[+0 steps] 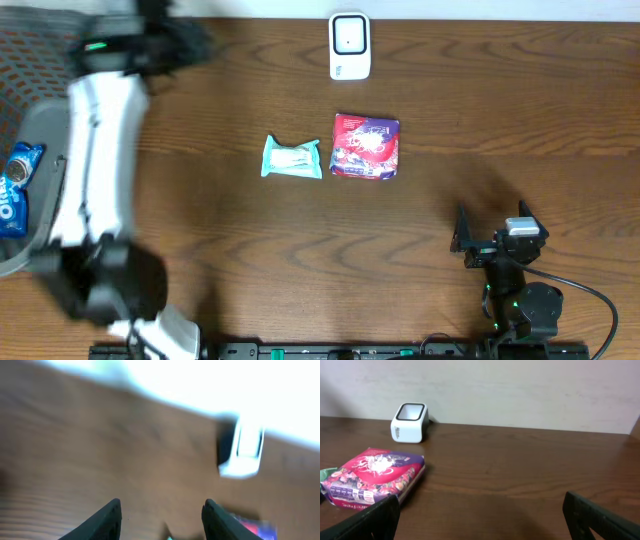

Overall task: Scan the item barcode
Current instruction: 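Reach the left gripper into the basket and grasp the small orange box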

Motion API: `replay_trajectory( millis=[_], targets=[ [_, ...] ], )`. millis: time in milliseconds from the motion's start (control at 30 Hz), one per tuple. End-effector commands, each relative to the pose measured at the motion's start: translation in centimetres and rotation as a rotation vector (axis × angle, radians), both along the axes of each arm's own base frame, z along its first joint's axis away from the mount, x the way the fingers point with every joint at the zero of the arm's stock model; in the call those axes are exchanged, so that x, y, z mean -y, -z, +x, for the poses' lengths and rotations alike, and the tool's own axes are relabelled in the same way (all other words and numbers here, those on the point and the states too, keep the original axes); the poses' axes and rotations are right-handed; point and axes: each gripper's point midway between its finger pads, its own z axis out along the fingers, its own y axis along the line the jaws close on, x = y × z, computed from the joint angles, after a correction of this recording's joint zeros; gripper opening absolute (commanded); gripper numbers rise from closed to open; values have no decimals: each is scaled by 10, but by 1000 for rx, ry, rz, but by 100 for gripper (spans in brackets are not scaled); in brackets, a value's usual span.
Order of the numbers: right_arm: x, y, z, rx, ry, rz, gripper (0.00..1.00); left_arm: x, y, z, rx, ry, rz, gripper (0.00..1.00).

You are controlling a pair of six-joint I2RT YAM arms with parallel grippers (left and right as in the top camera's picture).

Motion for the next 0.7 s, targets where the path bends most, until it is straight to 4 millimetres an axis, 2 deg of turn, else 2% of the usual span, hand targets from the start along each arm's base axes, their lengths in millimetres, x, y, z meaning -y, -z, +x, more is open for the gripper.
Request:
replay_trajectory(
  millis=[0, 67, 133, 200, 300, 333, 400, 433, 667],
  targets=[
    [-1, 1, 0, -3, -6, -8, 99, -67, -48, -20, 99, -205, 76, 52],
    [-1, 1, 0, -3, -6, -8, 99, -112, -64, -36, 126, -363, 88, 53],
    [-1, 1, 0, -3, -6, -8, 99, -153, -67, -52, 126, -526, 51, 53],
    [-1, 1, 0, -3, -6, -7, 99, -181, -63, -64, 115, -634, -5, 59],
    [-1, 1, 0, -3, -6, -7, 99, -217, -43, -85, 58, -785, -89, 60],
    [-1, 1, 0, -3, -6, -8, 99, -225, -36, -89, 38, -817, -107, 63],
    [-1, 1, 0, -3, -6, -7, 99, -236, -19, -93, -3, -855, -125, 95],
    [-1, 1, 0, -3, -6, -8, 99, -240, -10, -94, -30, -864, -128, 98],
    [-1, 1, 0, -3, -6, -7, 99, -247, 68, -87, -239, -876, -162, 98]
  ],
)
